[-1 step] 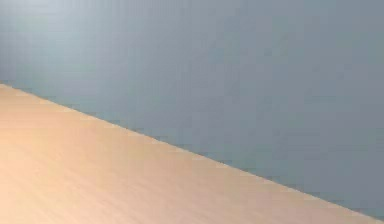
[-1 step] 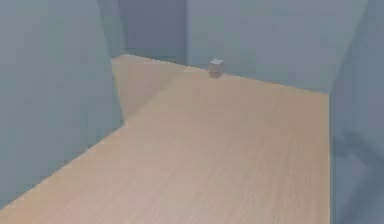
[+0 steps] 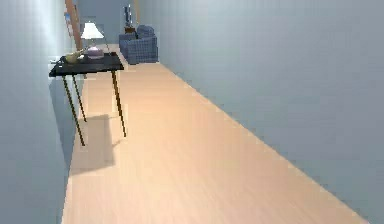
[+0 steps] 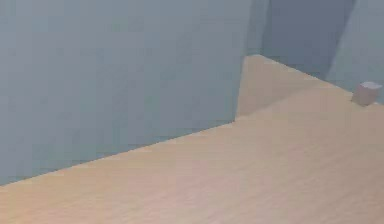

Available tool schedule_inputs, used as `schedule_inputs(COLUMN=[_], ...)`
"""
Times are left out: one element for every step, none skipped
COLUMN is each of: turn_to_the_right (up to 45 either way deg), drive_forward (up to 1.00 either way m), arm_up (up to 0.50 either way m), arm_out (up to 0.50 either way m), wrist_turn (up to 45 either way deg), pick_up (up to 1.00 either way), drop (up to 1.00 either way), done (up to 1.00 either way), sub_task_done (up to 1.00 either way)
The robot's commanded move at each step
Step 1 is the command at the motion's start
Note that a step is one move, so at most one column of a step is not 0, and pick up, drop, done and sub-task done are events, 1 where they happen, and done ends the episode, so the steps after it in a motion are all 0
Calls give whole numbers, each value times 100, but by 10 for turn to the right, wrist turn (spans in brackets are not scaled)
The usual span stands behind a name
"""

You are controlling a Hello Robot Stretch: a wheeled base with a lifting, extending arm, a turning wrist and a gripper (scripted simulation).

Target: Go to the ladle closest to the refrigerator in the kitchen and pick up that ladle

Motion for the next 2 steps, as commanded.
schedule_inputs(turn_to_the_right=[0,-30], drive_forward=[100,0], arm_up=[0,0], arm_out=[0,0], wrist_turn=[0,0], pick_up=[0,0], drop=[0,0], done=[0,0], sub_task_done=[0,0])
